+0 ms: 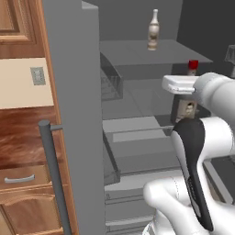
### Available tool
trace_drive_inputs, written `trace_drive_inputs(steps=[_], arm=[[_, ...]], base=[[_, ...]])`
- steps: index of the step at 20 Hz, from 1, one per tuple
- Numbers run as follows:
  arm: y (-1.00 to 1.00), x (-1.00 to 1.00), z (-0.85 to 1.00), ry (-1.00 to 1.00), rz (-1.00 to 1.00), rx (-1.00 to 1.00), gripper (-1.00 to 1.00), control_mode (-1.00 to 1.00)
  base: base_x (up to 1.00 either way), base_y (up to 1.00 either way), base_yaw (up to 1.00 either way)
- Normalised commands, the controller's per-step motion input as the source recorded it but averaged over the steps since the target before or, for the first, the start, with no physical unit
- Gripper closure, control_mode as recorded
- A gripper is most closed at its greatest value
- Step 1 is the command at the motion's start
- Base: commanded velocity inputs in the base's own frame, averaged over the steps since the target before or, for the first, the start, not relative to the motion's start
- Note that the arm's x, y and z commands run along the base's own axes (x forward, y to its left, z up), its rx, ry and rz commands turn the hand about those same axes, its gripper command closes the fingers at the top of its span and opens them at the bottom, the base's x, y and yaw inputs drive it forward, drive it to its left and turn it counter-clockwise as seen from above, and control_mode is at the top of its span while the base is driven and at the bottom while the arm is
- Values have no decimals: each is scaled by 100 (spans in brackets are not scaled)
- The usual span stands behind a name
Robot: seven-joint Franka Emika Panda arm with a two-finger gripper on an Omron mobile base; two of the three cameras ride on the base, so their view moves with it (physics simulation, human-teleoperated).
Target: Place the liquors on the top shelf of the fridge to keep them out of children's reach, and place the peach on lower shelves for easy access.
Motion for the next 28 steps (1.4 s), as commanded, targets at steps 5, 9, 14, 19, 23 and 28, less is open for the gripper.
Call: trace_drive_inputs(steps=[5, 9, 14, 19, 23, 28], arm=[[0, 12, 59, -5, 0, 0, 100, -100], [0, 21, 55, -2, 0, 0, 100, -100], [0, 20, 34, -3, 0, 0, 100, -100], [0, 23, 32, -6, 0, 0, 100, -100], [0, 28, 13, -12, 1, 0, 100, -100], [1, 33, 0, -14, 1, 0, 100, -100]], base=[[0, 0, 0], [0, 0, 0], [0, 0, 0], [0, 0, 0], [0, 0, 0], [0, 0, 0]])
